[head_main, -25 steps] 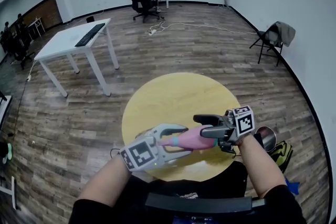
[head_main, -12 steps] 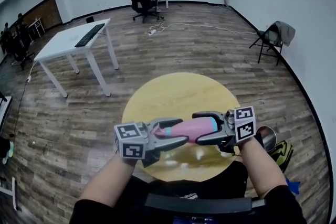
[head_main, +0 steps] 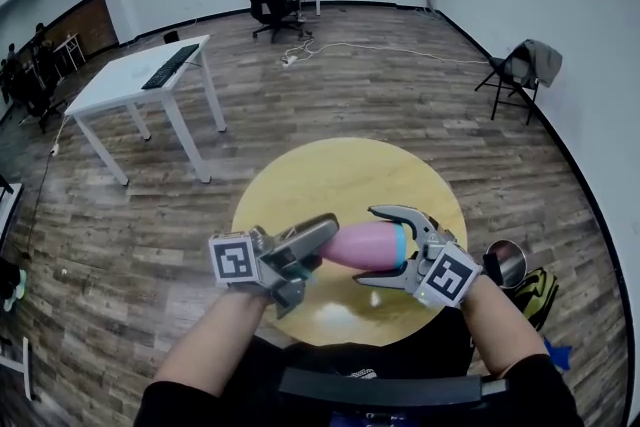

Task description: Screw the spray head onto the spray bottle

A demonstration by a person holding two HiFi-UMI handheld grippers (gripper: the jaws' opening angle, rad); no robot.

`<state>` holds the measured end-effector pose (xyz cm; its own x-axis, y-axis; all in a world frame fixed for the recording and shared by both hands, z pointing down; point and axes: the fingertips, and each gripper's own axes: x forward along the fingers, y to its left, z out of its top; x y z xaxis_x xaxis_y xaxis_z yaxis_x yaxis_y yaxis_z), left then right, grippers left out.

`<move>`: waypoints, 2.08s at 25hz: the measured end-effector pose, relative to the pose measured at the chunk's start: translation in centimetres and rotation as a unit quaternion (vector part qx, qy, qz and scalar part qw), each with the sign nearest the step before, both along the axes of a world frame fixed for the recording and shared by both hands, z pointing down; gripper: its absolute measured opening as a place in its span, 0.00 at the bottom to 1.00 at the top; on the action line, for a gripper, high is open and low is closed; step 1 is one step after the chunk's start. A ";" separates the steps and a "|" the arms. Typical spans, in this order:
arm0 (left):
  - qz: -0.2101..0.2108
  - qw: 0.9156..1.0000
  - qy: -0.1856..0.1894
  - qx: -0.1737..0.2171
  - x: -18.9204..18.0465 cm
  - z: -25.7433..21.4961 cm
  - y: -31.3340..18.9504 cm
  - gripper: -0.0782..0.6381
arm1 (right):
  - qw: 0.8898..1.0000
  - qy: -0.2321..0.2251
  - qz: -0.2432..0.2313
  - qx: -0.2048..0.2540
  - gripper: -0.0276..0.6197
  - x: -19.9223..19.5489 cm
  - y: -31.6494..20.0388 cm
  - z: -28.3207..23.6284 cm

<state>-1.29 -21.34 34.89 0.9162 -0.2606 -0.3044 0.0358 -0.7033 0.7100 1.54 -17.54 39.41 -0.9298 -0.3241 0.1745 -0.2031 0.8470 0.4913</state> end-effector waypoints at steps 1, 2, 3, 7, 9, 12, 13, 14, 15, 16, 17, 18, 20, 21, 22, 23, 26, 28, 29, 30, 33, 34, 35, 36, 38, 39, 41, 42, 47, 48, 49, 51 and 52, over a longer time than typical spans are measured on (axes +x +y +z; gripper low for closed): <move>-0.007 1.000 -0.002 0.009 -0.2 -0.3 0.0 0.43 | 0.997 -0.048 0.005 -0.068 0.80 0.4 -0.6 -0.5; -0.015 1.000 0.000 0.018 -0.5 -0.8 -0.1 0.43 | 0.985 -0.095 0.010 -0.146 0.80 1.1 -1.4 -0.9; -0.024 0.999 0.004 0.027 -0.8 -1.2 0.0 0.43 | 0.965 -0.137 0.011 -0.221 0.84 2.0 -2.2 -1.1; -0.034 0.997 -0.019 0.067 -0.5 -1.2 0.7 0.43 | 0.862 -0.256 -0.037 -0.436 0.91 3.9 -3.7 -1.6; -0.029 0.995 -0.027 0.089 0.0 -1.0 1.3 0.43 | 0.833 -0.264 -0.055 -0.483 0.91 3.5 -3.7 -1.4; -0.030 0.992 -0.030 0.119 0.4 -1.4 1.9 0.43 | 0.821 -0.237 -0.083 -0.513 0.90 2.0 -2.6 -0.9; -0.033 0.992 -0.031 0.120 0.4 -1.4 2.0 0.43 | 0.820 -0.236 -0.092 -0.513 0.77 1.6 -2.2 -1.1; -0.036 0.993 -0.029 0.113 0.3 -1.4 1.8 0.42 | 0.828 -0.233 -0.095 -0.501 0.78 1.4 -1.9 -1.4; -0.039 0.994 -0.023 0.096 0.1 -1.4 1.4 0.41 | 0.848 -0.222 -0.089 -0.474 0.78 1.2 -1.6 -1.6; -0.041 0.997 -0.012 0.071 -0.2 -1.3 0.9 0.40 | 0.877 -0.198 -0.076 -0.432 0.77 1.0 -1.4 -1.6; -0.043 0.998 -0.001 0.045 -0.6 -1.0 0.2 0.39 | 0.911 -0.160 -0.056 -0.375 0.77 0.7 -1.1 -1.2; -0.045 0.999 0.008 0.023 -1.1 -0.7 -0.3 0.38 | 0.946 -0.111 -0.034 -0.303 0.77 0.4 -0.9 -0.6; -0.050 0.998 0.022 -0.003 -1.6 -0.2 -0.9 0.37 | 0.994 0.006 0.006 -0.110 0.77 0.1 -0.6 0.9; -0.054 0.998 0.027 -0.009 -1.7 0.0 -1.0 0.37 | 0.998 0.058 0.024 -0.004 0.77 0.1 -0.7 1.4; -0.057 0.998 0.031 -0.015 -1.7 0.1 -1.2 0.37 | 0.991 0.093 0.040 0.083 0.77 0.1 -0.9 1.8; -0.060 0.997 0.036 -0.022 -1.7 0.2 -1.4 0.37 | 0.984 0.108 0.052 0.134 0.77 0.0 -1.2 2.0; -0.069 0.996 0.041 -0.022 -2.4 0.1 -1.8 0.37 | 0.996 0.041 0.051 0.060 0.79 0.0 -1.5 1.4; -0.080 0.996 0.046 -0.002 -3.1 -0.7 -1.7 0.37 | 0.989 -0.073 0.038 -0.121 0.90 1.3 -2.2 0.1; -0.085 0.995 0.045 0.011 -3.4 -1.2 -1.5 0.37 | 0.965 -0.136 0.029 -0.221 0.90 2.1 -2.8 -0.6; -0.087 0.995 0.039 0.026 -3.4 -1.6 -1.3 0.37 | 0.930 -0.194 0.014 -0.312 0.90 2.9 -3.4 -1.3; -0.083 0.995 0.014 0.062 -2.6 -1.9 0.0 0.37 | 0.816 -0.299 -0.043 -0.493 0.90 4.0 -4.3 -2.2; -0.079 0.994 0.012 0.072 -2.3 -2.0 0.3 0.37 | 0.798 -0.299 -0.059 -0.520 0.90 3.5 -4.1 -2.0; -0.076 0.994 0.012 0.078 -1.9 -2.0 0.5 0.37 | 0.794 -0.283 -0.071 -0.533 0.90 2.8 -3.5 -1.7; -0.073 0.994 0.013 0.079 -1.7 -2.0 0.6 0.37 | 0.802 -0.260 -0.078 -0.532 0.87 1.9 -2.8 -1.4; -0.068 0.995 0.021 0.064 -1.7 -1.8 0.4 0.37 | 0.848 -0.213 -0.074 -0.480 0.81 0.7 -1.6 -1.2; -0.066 0.996 0.026 0.051 -1.8 -1.6 0.2 0.37 | 0.883 -0.184 -0.063 -0.428 0.80 0.4 -1.2 -1.2; -0.063 0.997 0.033 0.020 -2.2 -1.2 -0.4 0.37 | 0.964 -0.081 -0.028 -0.253 0.80 0.1 -0.6 -0.2; -0.063 0.997 0.034 0.007 -2.3 -1.0 -0.6 0.37 | 0.991 -0.012 -0.004 -0.133 0.80 0.0 -0.6 0.6; -0.072 0.996 0.041 -0.026 -2.5 0.3 -1.1 0.37 | 0.980 0.098 0.065 0.158 0.80 -0.3 -1.3 2.3; -0.071 0.996 0.041 -0.025 -2.6 0.3 -1.0 0.37 | 0.988 0.072 0.054 0.127 0.81 -0.4 -1.0 1.9; -0.071 0.996 0.042 -0.021 -2.6 0.2 -0.9 0.37 | 0.996 0.035 0.037 0.078 0.82 -0.6 -0.5 1.2; -0.075 0.996 0.049 -0.012 -3.0 -0.3 -0.8 0.37 | 0.996 -0.057 0.014 -0.064 0.89 -0.3 -0.2 -0.4; -0.079 0.995 0.057 -0.008 -3.3 -0.7 -0.9 0.37 | 0.986 -0.096 0.011 -0.139 0.89 0.4 -0.6 -0.9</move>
